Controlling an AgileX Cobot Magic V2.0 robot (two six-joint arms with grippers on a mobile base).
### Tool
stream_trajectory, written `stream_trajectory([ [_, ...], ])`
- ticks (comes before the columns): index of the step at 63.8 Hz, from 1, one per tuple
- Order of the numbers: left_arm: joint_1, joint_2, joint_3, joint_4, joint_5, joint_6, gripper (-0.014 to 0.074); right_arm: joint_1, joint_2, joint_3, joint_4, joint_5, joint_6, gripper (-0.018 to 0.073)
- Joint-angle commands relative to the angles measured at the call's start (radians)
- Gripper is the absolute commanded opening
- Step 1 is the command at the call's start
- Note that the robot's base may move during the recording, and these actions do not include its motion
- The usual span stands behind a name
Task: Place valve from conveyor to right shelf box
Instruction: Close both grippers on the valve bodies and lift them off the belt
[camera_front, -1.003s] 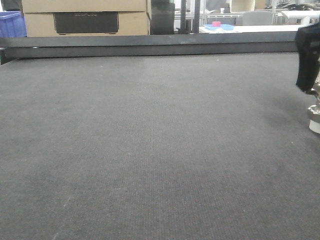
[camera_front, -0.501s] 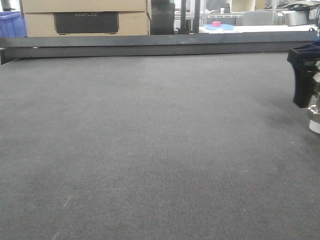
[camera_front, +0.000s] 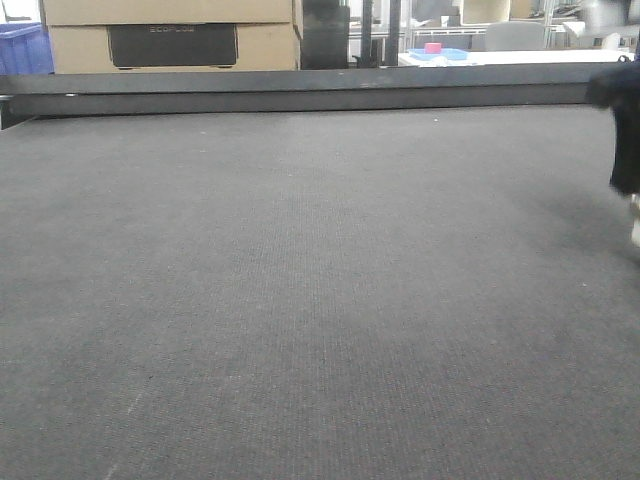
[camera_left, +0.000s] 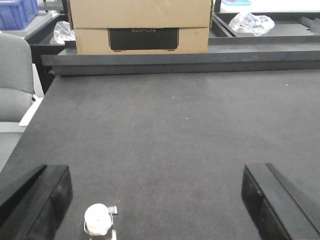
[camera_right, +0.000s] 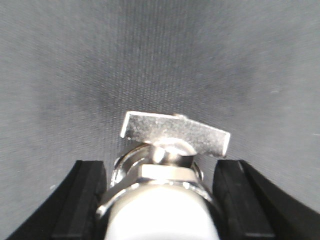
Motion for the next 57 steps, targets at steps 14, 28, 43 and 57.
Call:
stream_trajectory([
  [14,0.000,0.260,-0.251,0.027,0.324,-0.007,0.0536,-0.002,-0.220,-0.002,0.022,-0.049,-0.009,-0.0154],
  [28,0.007,0.529,-0.440,0.094,0.512,-0.003,0.0578,-0.002,-0.241,0.011,0.031,-0.058,-0.009,-0.0154],
  [43,0.145,0.764,-0.550,0.036,0.599,0.124,0.0601,-0.002,-0.241,0.042,0.045,-0.092,-0.009,-0.0154],
  [57,0.245,0.906,-0.552,-0.039,0.597,0.269,0.0601,-0.002,-0.241,0.044,0.048,-0.110,-0.009,-0.0154],
])
